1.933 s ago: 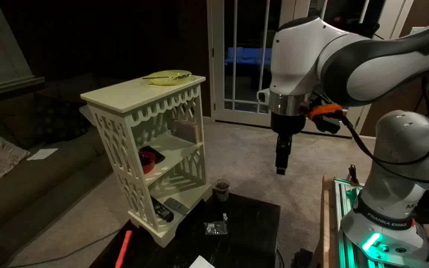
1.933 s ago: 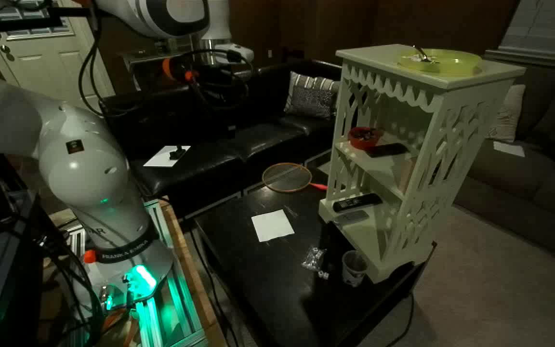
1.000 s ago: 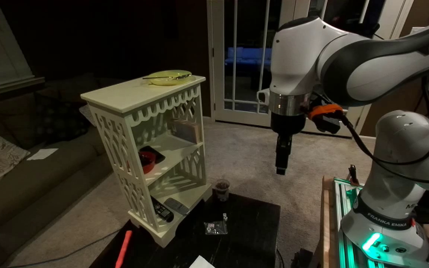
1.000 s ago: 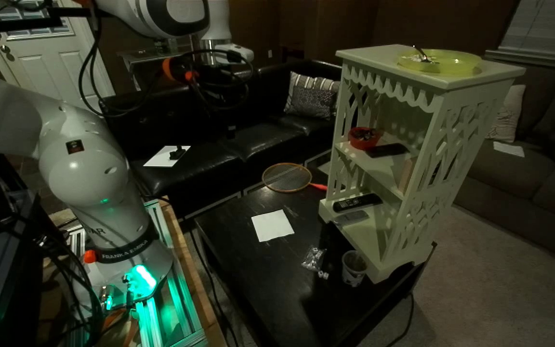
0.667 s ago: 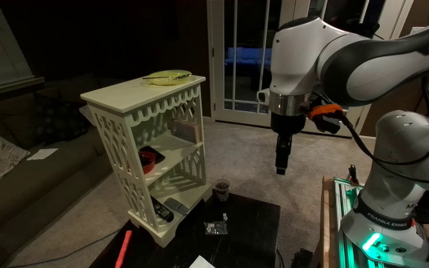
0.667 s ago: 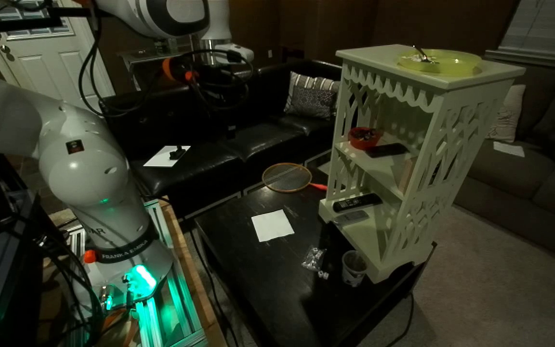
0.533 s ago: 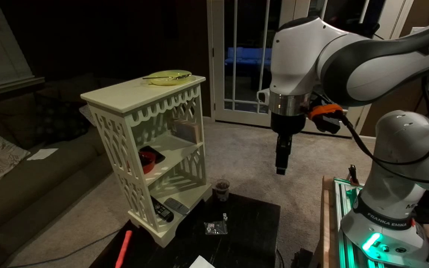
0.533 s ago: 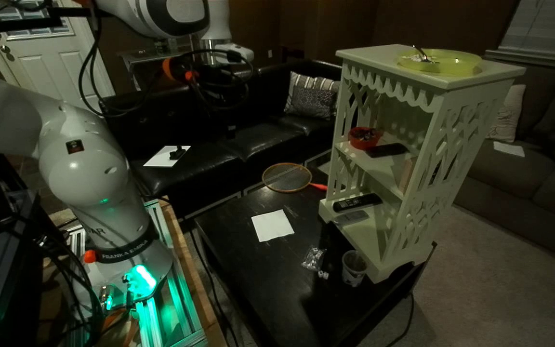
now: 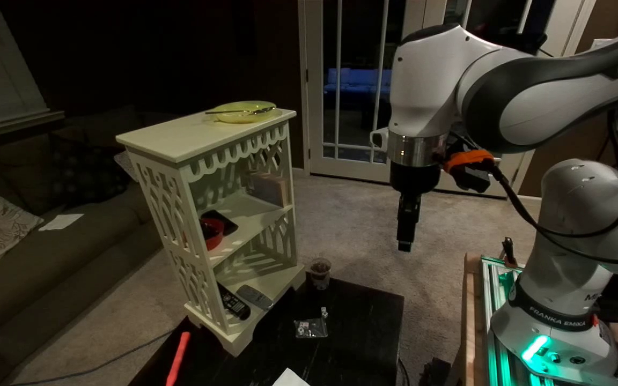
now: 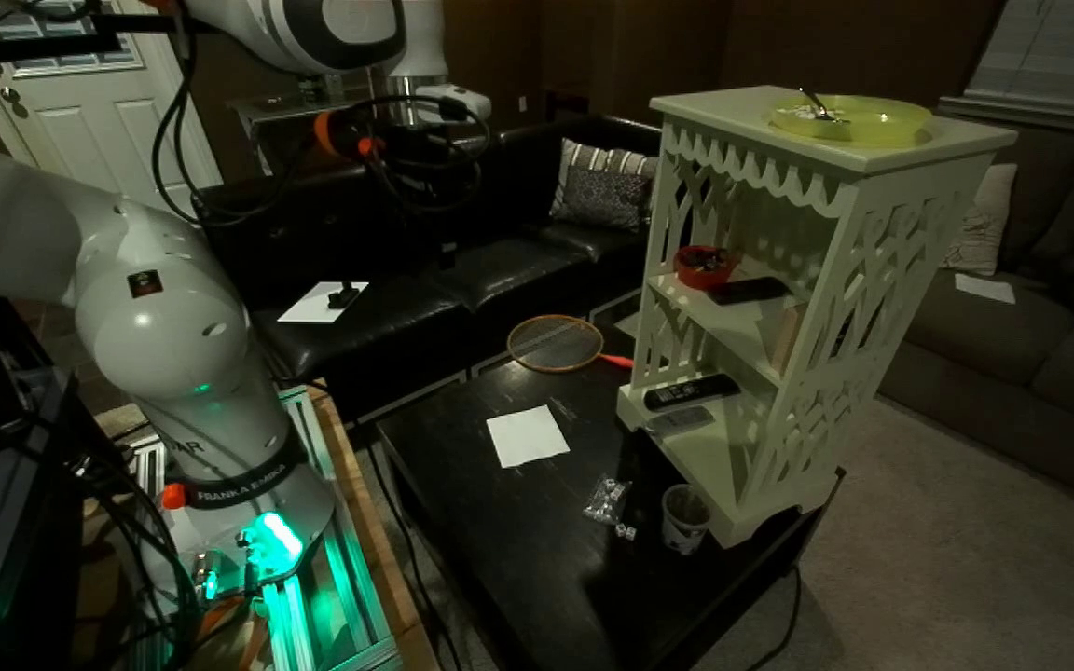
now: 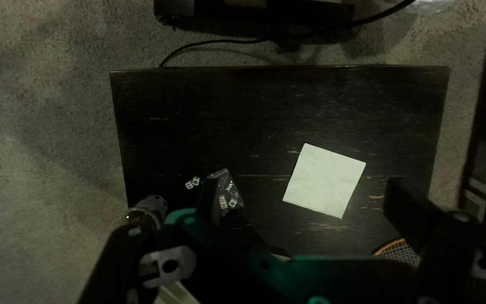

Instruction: Put the grey remote control on top of the shelf.

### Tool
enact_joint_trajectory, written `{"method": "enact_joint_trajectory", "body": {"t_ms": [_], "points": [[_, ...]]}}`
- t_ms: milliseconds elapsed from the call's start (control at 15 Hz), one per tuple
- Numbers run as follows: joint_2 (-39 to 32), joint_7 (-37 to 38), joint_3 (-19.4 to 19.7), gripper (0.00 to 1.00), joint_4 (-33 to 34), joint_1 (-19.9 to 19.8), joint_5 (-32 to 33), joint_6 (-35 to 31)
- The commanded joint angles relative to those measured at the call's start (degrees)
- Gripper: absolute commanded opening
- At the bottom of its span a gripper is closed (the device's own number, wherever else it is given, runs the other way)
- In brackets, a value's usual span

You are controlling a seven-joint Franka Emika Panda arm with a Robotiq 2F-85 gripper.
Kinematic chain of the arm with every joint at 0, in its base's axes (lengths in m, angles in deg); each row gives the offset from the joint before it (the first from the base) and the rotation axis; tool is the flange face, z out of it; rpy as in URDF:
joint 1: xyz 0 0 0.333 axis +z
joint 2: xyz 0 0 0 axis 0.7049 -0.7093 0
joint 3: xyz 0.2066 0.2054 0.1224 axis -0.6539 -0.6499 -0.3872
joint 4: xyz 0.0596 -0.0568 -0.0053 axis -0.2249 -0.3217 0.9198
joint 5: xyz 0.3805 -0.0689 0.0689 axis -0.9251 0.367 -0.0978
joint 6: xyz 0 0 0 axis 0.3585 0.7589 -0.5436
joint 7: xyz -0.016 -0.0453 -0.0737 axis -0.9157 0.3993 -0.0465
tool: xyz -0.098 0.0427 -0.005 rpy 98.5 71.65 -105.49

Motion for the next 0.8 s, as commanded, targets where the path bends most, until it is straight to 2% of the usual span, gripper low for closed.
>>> {"method": "enact_joint_trajectory", "body": {"t_ms": [0,267,467,733], "points": [[0.0,0.2,0.2,1.0,0.1,0.2,0.2,0.1],[-0.9,0.8,0.5,1.0,0.6,-0.3,-0.2,-2.0],[-3.2,2.8,0.0,1.0,1.6,-2.1,0.5,-8.1],[-10.5,5.8,-0.5,1.0,1.8,-4.1,0.6,-17.3]]}}
